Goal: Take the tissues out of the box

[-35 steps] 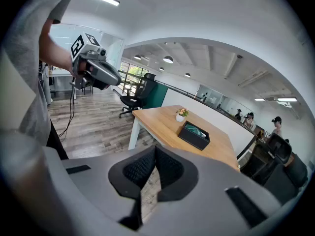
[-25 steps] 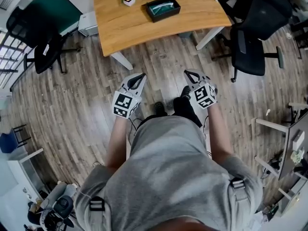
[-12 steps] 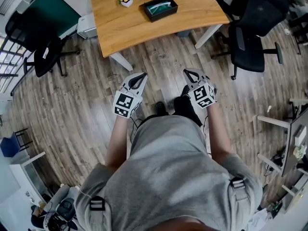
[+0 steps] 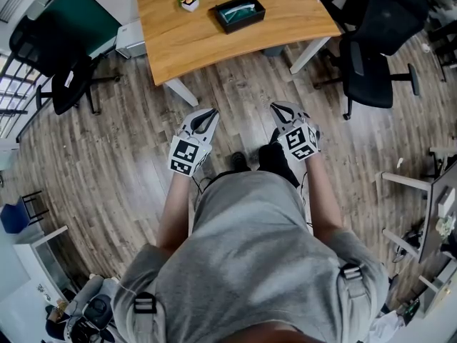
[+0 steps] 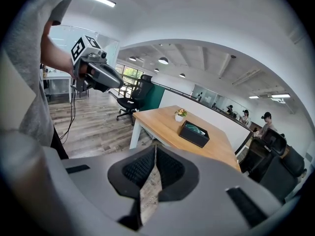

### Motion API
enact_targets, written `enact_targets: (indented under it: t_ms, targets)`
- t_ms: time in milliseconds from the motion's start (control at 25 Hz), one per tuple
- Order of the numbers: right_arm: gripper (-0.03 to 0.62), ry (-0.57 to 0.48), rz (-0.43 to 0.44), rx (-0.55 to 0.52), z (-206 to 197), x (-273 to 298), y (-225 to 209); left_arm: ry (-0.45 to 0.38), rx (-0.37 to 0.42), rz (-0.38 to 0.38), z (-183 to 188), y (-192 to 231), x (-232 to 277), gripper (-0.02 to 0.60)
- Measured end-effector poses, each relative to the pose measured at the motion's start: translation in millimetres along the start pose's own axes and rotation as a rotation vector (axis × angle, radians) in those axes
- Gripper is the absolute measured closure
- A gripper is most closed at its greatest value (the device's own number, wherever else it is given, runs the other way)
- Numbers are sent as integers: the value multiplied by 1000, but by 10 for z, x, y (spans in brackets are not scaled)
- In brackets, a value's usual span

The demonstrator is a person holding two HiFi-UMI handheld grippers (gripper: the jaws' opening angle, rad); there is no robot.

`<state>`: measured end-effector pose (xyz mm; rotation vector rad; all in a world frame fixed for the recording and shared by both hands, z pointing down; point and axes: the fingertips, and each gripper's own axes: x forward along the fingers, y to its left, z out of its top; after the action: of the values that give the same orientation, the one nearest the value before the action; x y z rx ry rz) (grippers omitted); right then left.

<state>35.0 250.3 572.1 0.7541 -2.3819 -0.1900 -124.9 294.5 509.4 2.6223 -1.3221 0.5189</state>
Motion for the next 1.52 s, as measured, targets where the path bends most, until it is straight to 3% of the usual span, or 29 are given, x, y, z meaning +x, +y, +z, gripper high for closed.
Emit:
enact_targets:
  t_ms: [240, 520, 960, 1160, 1520]
  targets:
    - [517, -6, 28, 56, 36, 31, 39, -6, 5, -13, -9, 15, -11, 548]
    - [450, -38, 36, 65, 120, 55, 53, -37, -18, -56, 48, -4, 0, 456]
    - [391, -85, 48, 84, 259, 61, 108, -35, -29, -68, 8, 9, -58, 374]
    - [321, -121, 57, 101, 346, 44, 159, -32, -26, -75, -13, 5, -104, 350]
    - [313, -114, 57, 104, 347, 47, 147, -37, -31, -70, -25, 19, -110, 344]
